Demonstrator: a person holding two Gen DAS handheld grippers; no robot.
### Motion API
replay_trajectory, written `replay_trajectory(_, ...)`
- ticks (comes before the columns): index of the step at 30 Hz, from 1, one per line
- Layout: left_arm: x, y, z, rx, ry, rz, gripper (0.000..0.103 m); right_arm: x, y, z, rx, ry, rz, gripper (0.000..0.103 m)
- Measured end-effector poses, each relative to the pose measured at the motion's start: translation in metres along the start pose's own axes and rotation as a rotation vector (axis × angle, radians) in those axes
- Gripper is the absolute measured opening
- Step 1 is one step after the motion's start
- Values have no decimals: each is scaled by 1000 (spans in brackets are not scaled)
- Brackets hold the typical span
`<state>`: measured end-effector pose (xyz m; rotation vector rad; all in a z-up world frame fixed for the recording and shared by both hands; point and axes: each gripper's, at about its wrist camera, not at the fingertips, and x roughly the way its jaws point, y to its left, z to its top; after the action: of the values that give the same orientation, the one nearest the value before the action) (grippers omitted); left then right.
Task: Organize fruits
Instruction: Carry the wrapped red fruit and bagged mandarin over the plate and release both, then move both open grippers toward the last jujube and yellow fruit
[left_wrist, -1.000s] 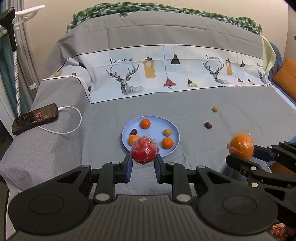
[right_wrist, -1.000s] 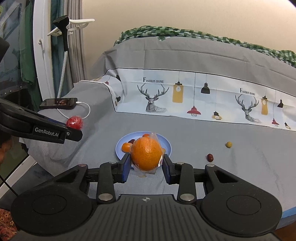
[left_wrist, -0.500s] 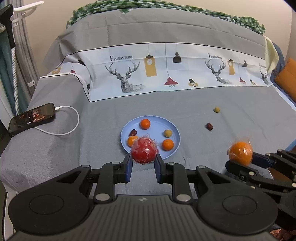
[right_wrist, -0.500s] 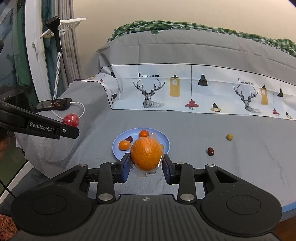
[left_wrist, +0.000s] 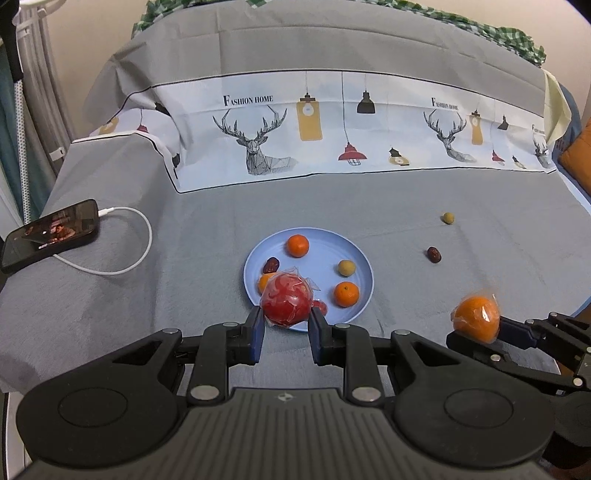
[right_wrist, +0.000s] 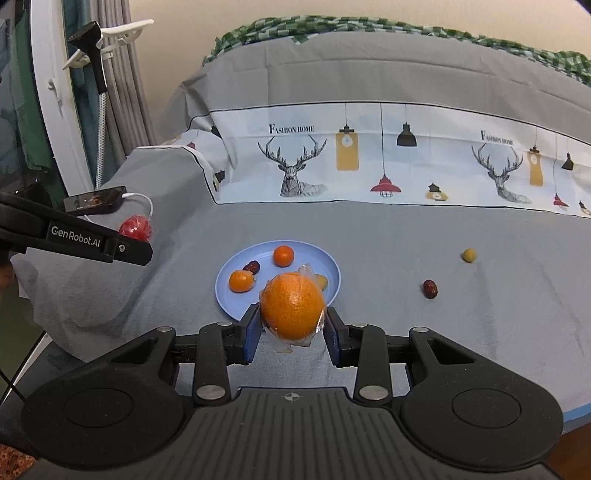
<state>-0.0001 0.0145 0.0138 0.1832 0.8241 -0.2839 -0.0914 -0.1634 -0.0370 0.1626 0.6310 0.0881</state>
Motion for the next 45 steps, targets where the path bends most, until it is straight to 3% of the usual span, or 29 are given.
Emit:
replay_trajectory(11,51,11,26,-3,2,-2,28,50,0,19,-12,27,-2,37)
replay_trajectory(16,96,15,38,-39,60,0,28,88,0,28,-43,38,-10,38)
replay_trajectory(29,195,5,43,62,97,-40,29,194,-9,25,-78,153,-22,38)
replay_trajectory(30,198,5,44,63,81,-46,40,201,-9,27,-77,163,-17,38)
replay_trajectory(31,200,5,45,67,67,-48,66,206,-9,28,-78,172,-7,38)
replay_trajectory(32,200,5,46,73,52,-45,79,212,-9,31,-79,179,2,39)
replay_trajectory(33,198,6,48,78,24,-34,99,217,-9,34,-81,180,-1,49)
replay_trajectory(34,194,7,50,79,-2,-23,102,219,-9,37,-86,179,-7,57)
replay_trajectory(36,185,9,52,92,-18,-11,102,215,-9,42,-88,153,-32,85)
replay_trajectory(40,161,17,44,68,29,15,103,186,-11,40,-81,122,-96,93)
replay_trajectory(45,119,26,10,-18,134,28,103,128,-16,23,16,169,-65,96)
